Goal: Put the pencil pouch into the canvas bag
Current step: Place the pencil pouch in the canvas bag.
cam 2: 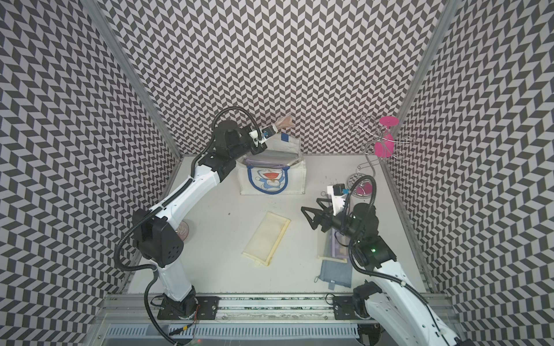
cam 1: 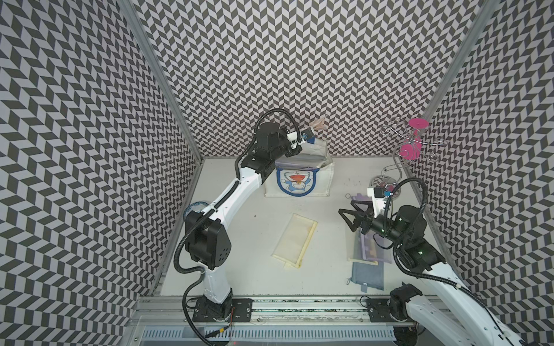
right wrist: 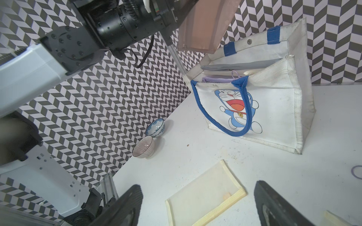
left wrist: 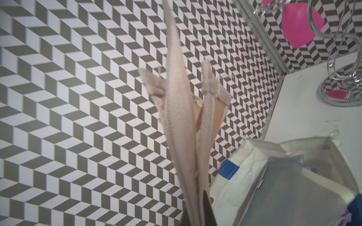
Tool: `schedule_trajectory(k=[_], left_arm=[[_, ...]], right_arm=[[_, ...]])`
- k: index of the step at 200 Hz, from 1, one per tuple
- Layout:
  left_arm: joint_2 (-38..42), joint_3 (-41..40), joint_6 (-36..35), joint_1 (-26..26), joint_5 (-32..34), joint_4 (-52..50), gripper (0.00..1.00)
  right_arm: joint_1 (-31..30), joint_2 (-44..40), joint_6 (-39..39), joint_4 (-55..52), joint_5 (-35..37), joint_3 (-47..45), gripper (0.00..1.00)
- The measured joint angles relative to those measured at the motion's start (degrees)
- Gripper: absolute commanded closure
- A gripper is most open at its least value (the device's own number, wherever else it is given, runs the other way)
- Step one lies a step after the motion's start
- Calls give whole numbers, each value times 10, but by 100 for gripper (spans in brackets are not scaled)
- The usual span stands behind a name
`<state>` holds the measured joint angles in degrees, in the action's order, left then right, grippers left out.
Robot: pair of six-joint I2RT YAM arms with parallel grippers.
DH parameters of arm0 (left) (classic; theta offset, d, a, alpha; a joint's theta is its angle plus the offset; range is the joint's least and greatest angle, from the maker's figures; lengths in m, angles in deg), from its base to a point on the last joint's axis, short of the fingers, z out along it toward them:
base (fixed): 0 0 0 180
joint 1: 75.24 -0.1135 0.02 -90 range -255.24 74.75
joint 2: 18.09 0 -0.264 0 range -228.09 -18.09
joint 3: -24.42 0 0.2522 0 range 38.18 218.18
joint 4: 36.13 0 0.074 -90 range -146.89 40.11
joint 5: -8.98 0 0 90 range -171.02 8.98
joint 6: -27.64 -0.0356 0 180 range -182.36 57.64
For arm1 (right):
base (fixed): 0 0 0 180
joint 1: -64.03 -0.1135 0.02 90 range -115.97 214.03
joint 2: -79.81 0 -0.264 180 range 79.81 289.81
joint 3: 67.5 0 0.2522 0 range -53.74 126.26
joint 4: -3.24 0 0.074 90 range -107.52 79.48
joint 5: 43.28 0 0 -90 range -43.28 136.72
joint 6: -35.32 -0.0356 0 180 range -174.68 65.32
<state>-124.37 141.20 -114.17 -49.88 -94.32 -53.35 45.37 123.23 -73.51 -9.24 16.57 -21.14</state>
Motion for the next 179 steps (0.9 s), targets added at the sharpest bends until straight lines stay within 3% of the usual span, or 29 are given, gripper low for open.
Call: schedule_trajectory(k=[57, 179], left_arm=[[-47, -9, -17, -15, -14, -16, 100], [-62, -56, -12, -22, -55, -29, 99]], right_arm=[[3, 0, 0, 0, -3, -7, 12], [12, 0, -2, 5, -8, -15, 13]])
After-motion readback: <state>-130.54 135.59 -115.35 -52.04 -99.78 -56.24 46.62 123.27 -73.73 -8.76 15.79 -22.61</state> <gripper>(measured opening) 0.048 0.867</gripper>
